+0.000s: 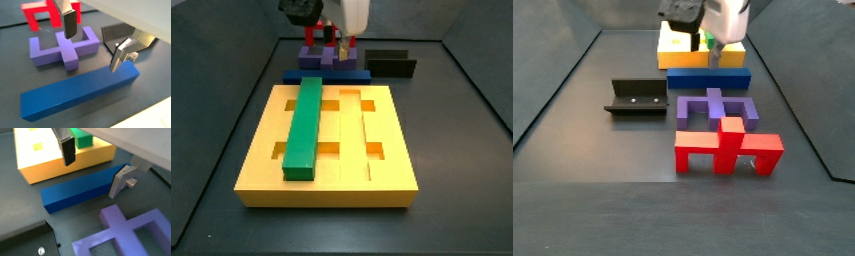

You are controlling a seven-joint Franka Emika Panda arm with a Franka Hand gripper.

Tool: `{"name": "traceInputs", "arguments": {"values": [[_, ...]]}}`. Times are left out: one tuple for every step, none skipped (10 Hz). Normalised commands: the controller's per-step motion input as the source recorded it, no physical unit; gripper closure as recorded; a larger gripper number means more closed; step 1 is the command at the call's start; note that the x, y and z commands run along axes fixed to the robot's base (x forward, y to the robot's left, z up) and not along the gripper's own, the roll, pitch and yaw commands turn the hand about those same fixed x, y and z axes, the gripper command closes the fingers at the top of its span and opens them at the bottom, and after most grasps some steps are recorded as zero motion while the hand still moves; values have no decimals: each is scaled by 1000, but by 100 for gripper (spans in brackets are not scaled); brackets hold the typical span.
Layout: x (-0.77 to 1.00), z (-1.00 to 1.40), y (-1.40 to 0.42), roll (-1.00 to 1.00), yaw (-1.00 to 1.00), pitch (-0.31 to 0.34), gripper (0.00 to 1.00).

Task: Pick up the blue object. Move up. Move to above the board. Insert the blue object.
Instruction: Pick up the blue object.

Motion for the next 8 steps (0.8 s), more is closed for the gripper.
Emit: {"name": "traceInputs", "arguments": {"values": [[0,-329,-51,-160,-877,-24,0],[0,-337,-37,-166,-883,-6,0],[-6,-391,0,-217,-783,60,0],[-94,-291,-57,-144,-629,24,0],[-26,-269,-97,-169,-660,36,0],[-31,-234,-100,-161,-563,10,0],[-137,-186,-106,-126,-337,0,0],[-117,-180,-80,-79,-163,0,0]]}}
